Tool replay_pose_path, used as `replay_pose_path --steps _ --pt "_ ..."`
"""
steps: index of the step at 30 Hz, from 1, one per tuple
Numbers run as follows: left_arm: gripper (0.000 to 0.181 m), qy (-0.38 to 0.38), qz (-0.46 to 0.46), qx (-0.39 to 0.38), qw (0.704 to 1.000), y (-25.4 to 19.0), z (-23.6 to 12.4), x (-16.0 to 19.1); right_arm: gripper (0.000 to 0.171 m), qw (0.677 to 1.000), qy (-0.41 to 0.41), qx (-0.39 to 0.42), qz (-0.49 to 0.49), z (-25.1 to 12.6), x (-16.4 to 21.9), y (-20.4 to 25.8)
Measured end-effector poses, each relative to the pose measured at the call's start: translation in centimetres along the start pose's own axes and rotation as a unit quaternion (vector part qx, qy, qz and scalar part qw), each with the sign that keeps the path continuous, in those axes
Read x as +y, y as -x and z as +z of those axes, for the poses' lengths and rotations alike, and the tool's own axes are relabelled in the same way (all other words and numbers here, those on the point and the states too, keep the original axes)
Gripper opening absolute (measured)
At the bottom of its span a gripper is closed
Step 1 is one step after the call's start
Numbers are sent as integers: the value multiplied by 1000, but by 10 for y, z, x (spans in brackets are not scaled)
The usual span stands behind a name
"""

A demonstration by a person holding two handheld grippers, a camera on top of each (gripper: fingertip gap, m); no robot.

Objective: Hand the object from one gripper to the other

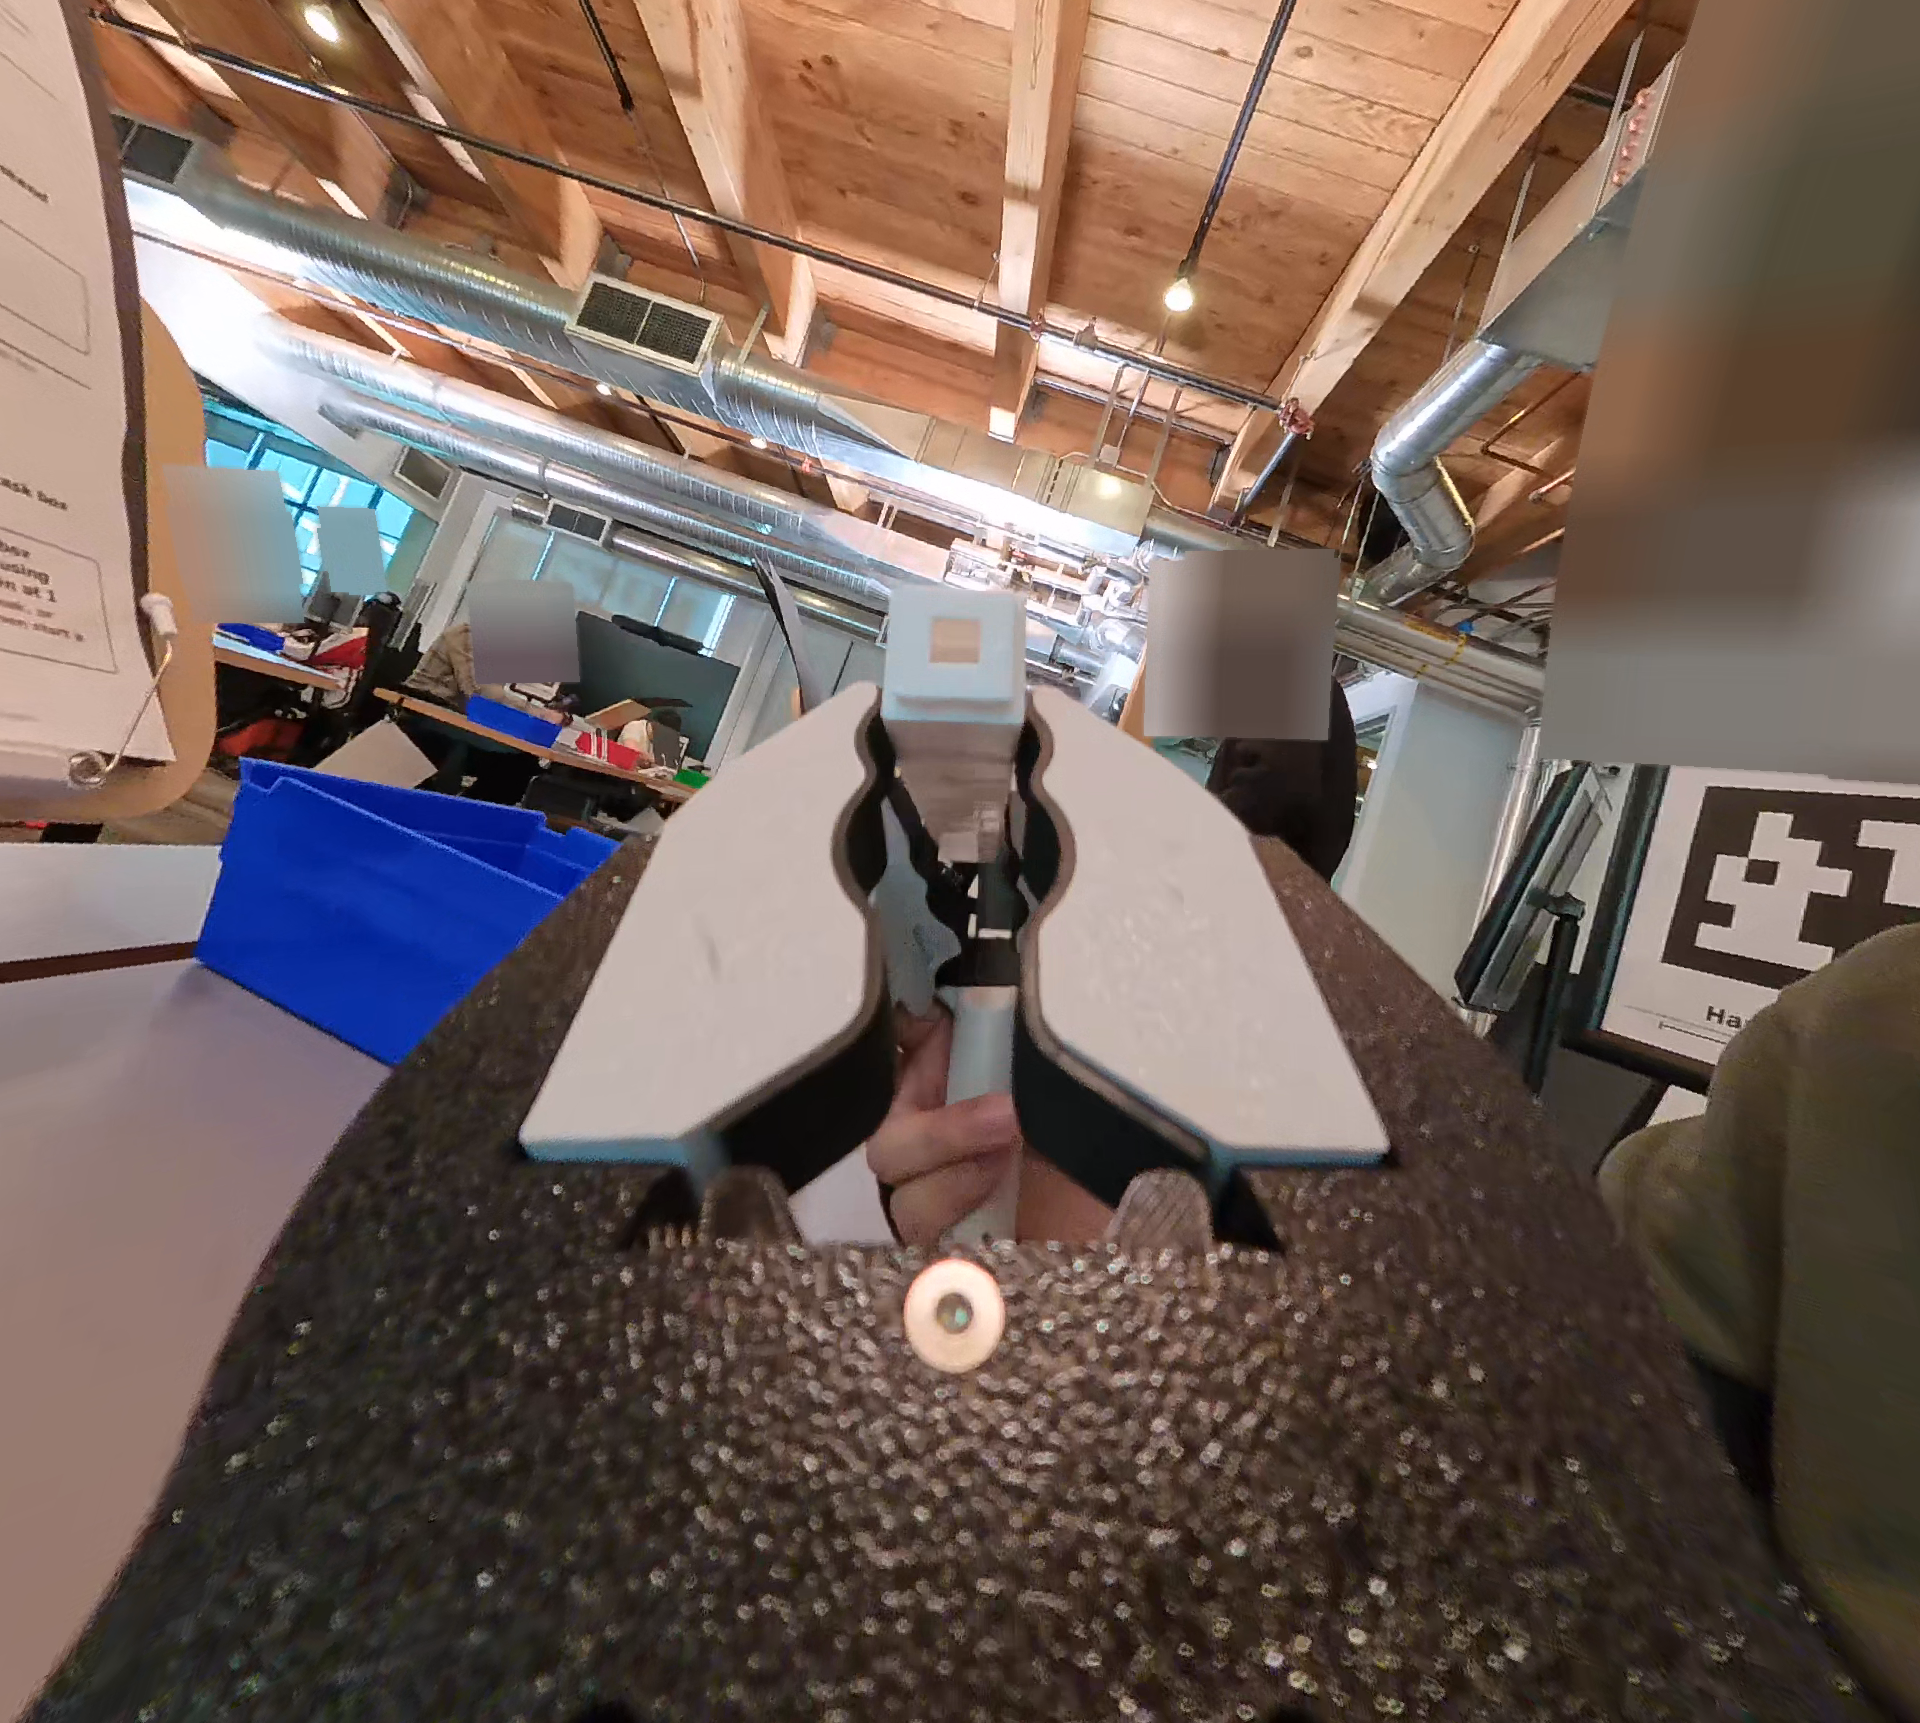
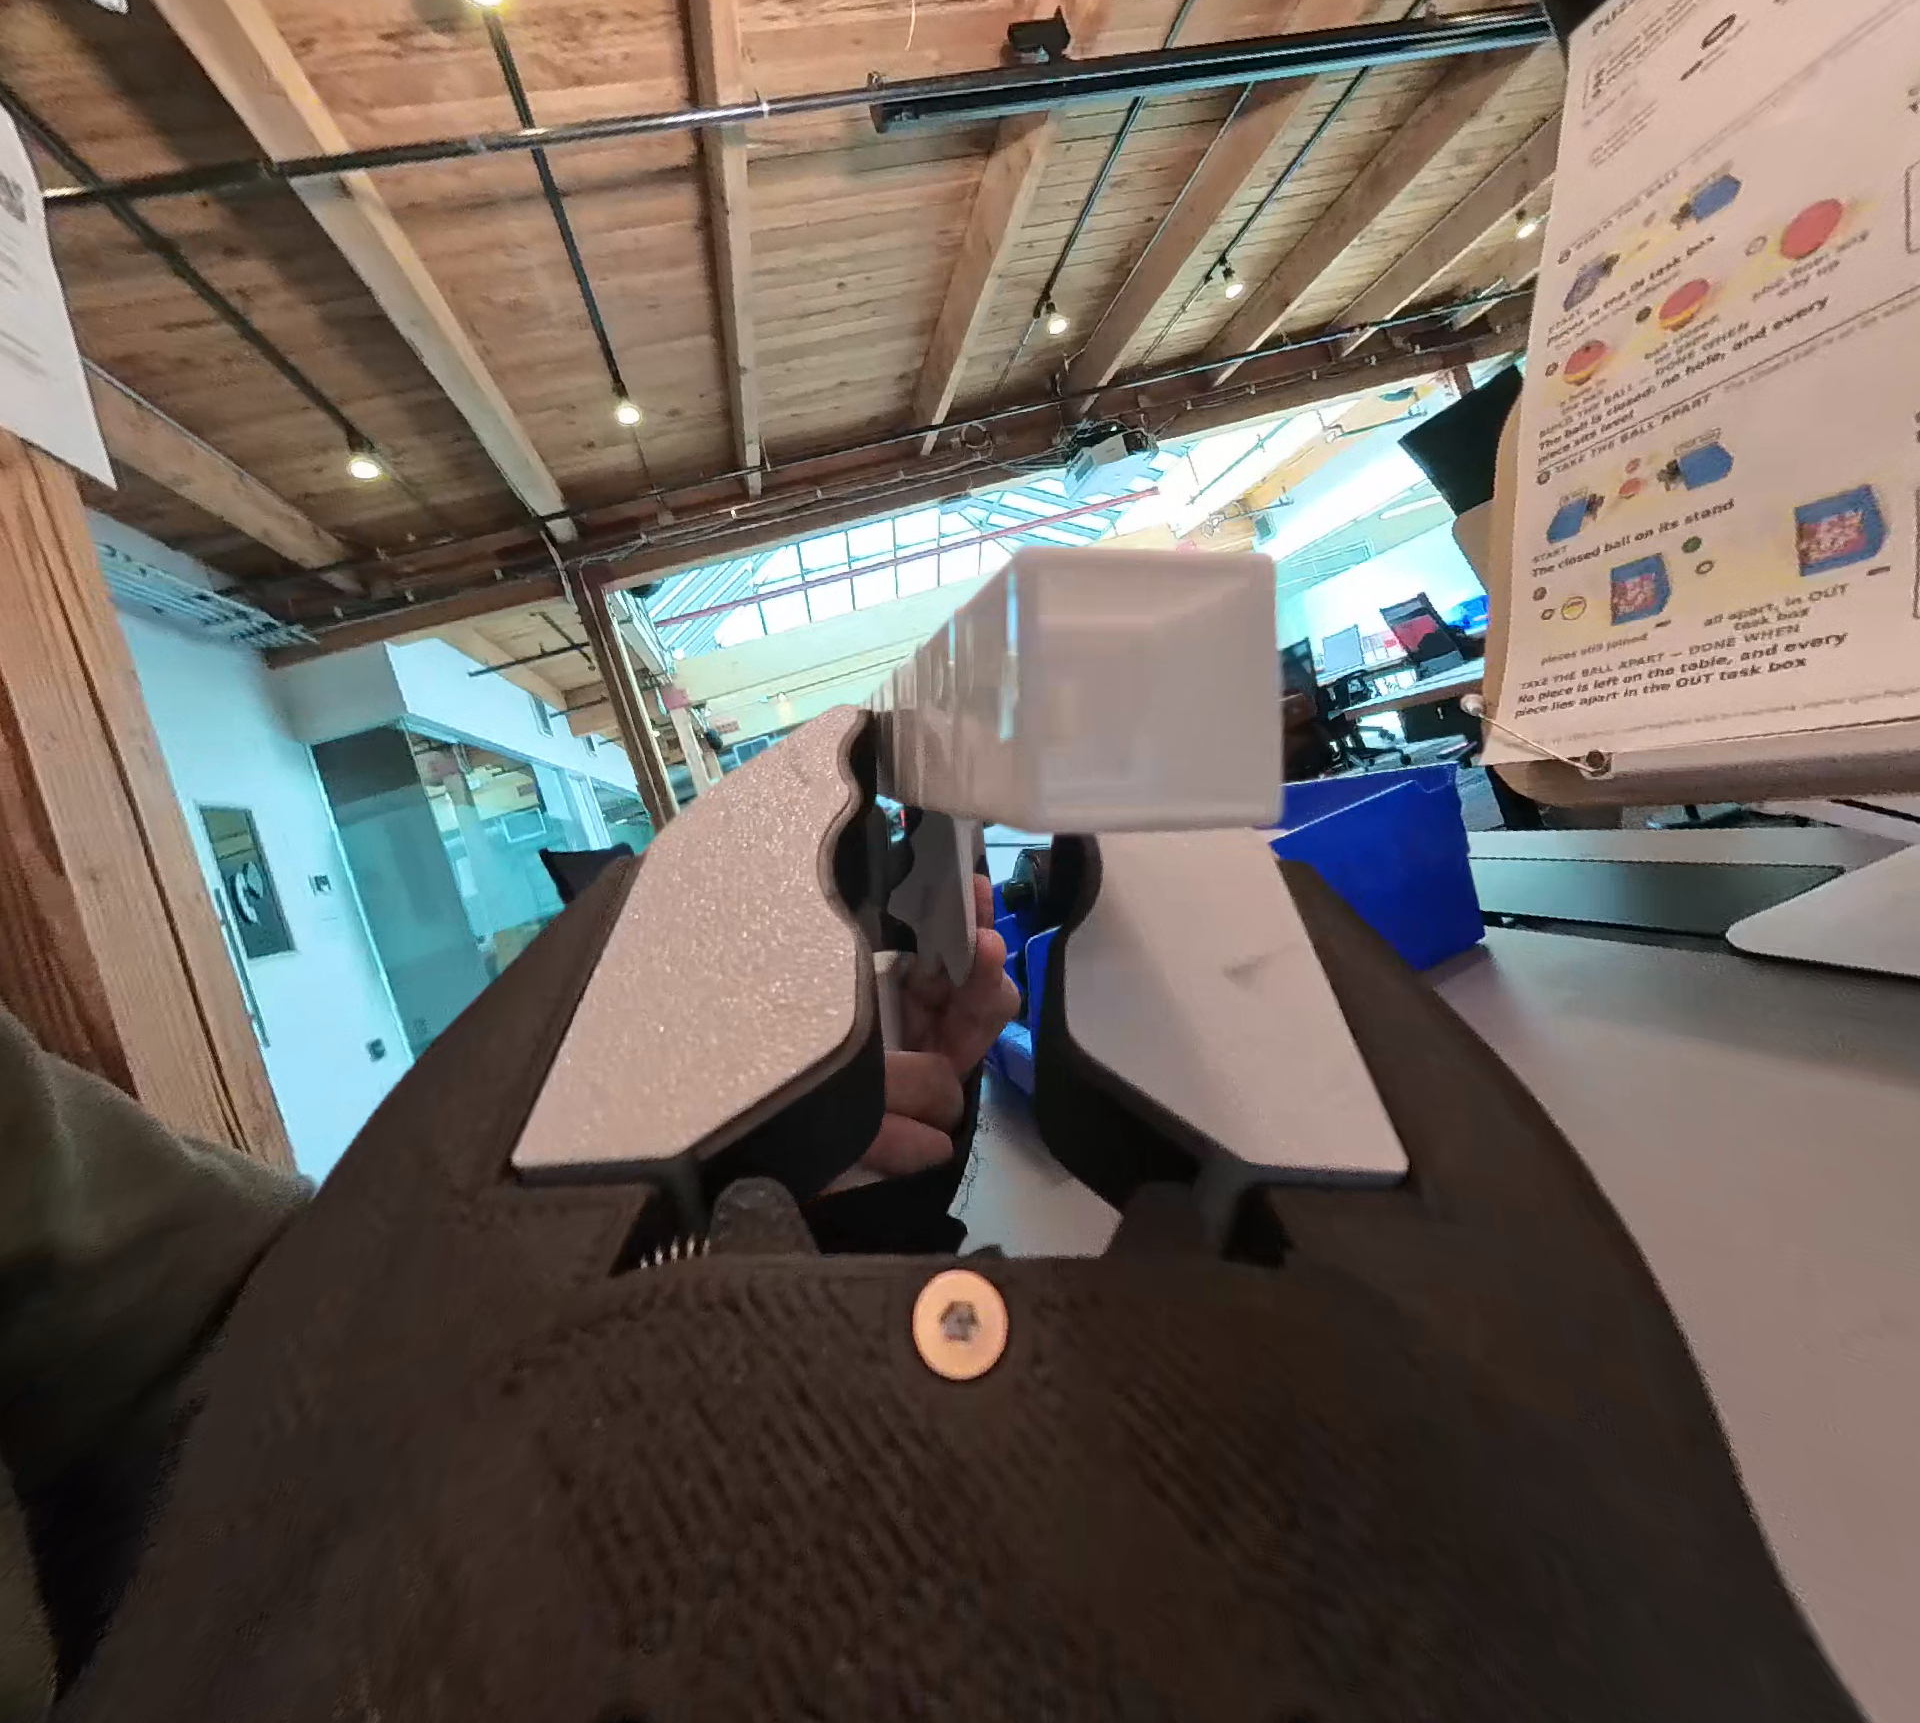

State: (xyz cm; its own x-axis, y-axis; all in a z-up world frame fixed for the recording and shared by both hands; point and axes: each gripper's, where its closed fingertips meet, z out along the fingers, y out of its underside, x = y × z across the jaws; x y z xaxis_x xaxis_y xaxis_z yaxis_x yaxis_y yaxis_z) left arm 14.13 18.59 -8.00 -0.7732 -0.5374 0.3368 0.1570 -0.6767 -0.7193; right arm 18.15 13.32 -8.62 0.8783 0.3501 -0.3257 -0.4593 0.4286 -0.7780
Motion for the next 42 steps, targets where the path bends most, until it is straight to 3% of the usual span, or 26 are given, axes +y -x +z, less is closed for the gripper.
replay_pose_path --steps 6,10,13,15,19,22,26,29,31,34,38,40,42 --pt "22 49 -14 6 999 3 -2 12 22 1000 14 -18 -19 -2 -6 7" --pt "24 162 48 9 986 5 -8 32 22 996 65 -32 -42 -7 -8 6" --pt "52 261 155 -36 952 22 -21 42 22 989 121 -11 -89 -15 -7 -4" --pt "61 312 246 -83 914 38 -31 40 22 974 171 34 -142 -21 -1 -19" --pt "52 316 451 -144 822 44 -23 33 22 948 218 151 -175 -29 10 -53" --pt "55 353 553 -162 737 47 -13 57 22 956 203 174 -121 -21 21 -52" --pt "49 378 661 -200 617 53 -11 73 22 952 221 174 -125 -10 39 -41" --pt "47 411 676 -214 573 64 -19 82 22 954 224 155 -123 -3 47 -31" --pt "36 417 667 -216 578 66 -22 83 22 950 233 157 -136 -3 50 -32" --pt "24 406 635 -226 617 65 -22 79 22 954 225 144 -138 -2 48 -29" --pt "23 393 605 -217 658 62 -21 76 28 958 217 96 -163 0 46 -19" --pt "23 387 565 -198 701 58 -20 75 48 956 201 75 -199 0 38 -14" --pt "23 379 490 -157 769 51 -19 77 60 951 198 47 -232 -2 33 -8"
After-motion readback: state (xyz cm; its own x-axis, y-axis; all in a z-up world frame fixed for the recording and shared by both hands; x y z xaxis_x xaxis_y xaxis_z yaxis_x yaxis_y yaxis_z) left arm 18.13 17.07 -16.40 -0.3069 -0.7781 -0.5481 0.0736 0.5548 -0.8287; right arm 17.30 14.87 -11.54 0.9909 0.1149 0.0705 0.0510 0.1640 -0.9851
